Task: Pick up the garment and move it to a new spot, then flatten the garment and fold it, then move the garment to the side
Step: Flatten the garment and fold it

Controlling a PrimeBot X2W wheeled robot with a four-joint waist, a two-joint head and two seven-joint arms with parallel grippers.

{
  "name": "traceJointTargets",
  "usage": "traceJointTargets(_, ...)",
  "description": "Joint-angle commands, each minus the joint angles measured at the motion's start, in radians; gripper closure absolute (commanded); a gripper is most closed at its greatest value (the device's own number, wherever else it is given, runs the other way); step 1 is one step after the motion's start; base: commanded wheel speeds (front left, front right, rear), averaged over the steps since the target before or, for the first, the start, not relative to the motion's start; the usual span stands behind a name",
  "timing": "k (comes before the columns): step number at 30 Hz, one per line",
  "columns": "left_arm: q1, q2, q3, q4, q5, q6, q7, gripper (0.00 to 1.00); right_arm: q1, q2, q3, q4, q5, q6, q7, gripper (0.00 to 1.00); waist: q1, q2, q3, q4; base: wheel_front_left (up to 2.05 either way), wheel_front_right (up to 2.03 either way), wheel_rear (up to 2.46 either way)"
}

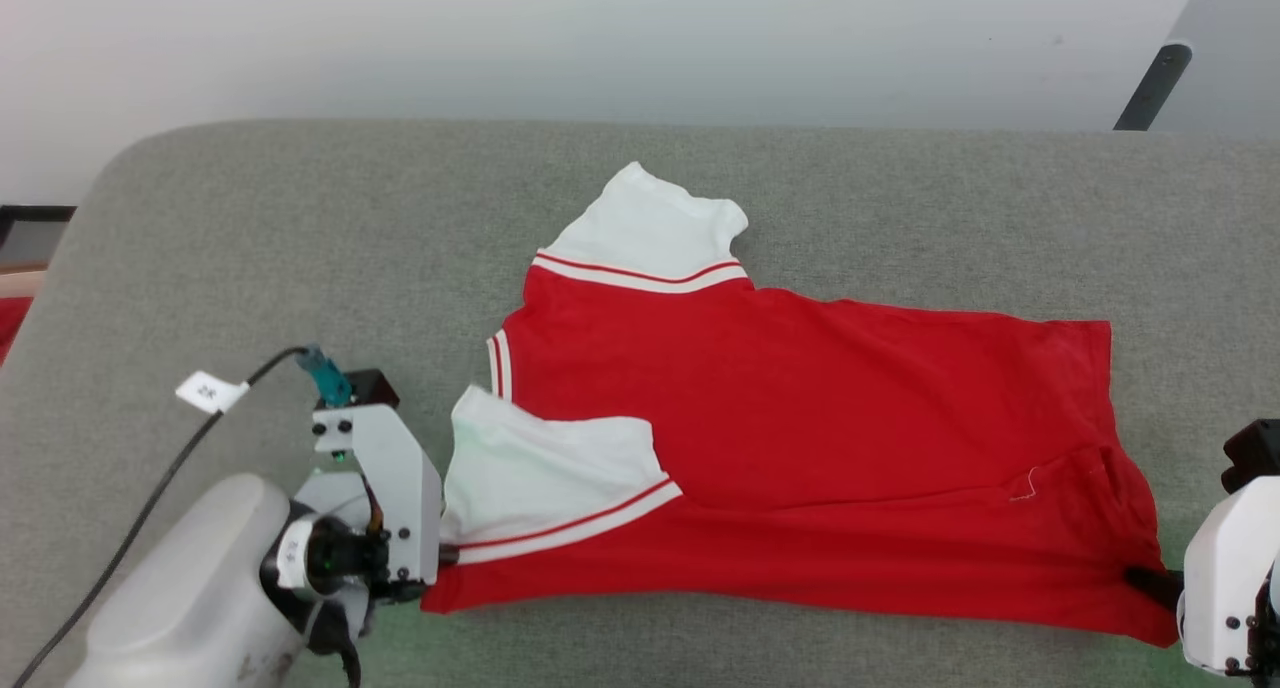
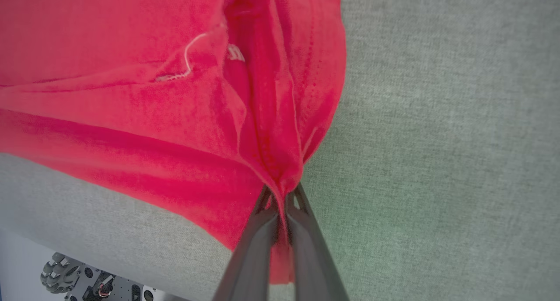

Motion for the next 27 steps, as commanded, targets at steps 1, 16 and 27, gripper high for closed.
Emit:
traceJointTargets(1,0.02,0.017,0.001,-0.007,-0.002,0.014,0.003,1.0,0.015,-0.001,-0.014,-0.006,-0.013,-0.002,0.004,1.0,0.0,0.0,0.002,-0.002,0.0,0.0,0.0)
traceJointTargets(16,0.044,0.008,0.019,-0.004,0.014,0.011,-0.089,0.0,0.005,0.03,0.001,-0.007,-0.013,-0.002,-0.035,0.0,0.0,0.0,0.004,-0.026,0.0,0.0,0.0)
traceJointTargets(27,-0.044,0.074,0.034,-0.073,0.065,-0.028,-0.129,0.0,0.031,0.039,-0.041,-0.133,-0.034,-0.001,-0.172,0.0,0.0,0.0,-0.003,-0.048,0.0,0.0,0.0)
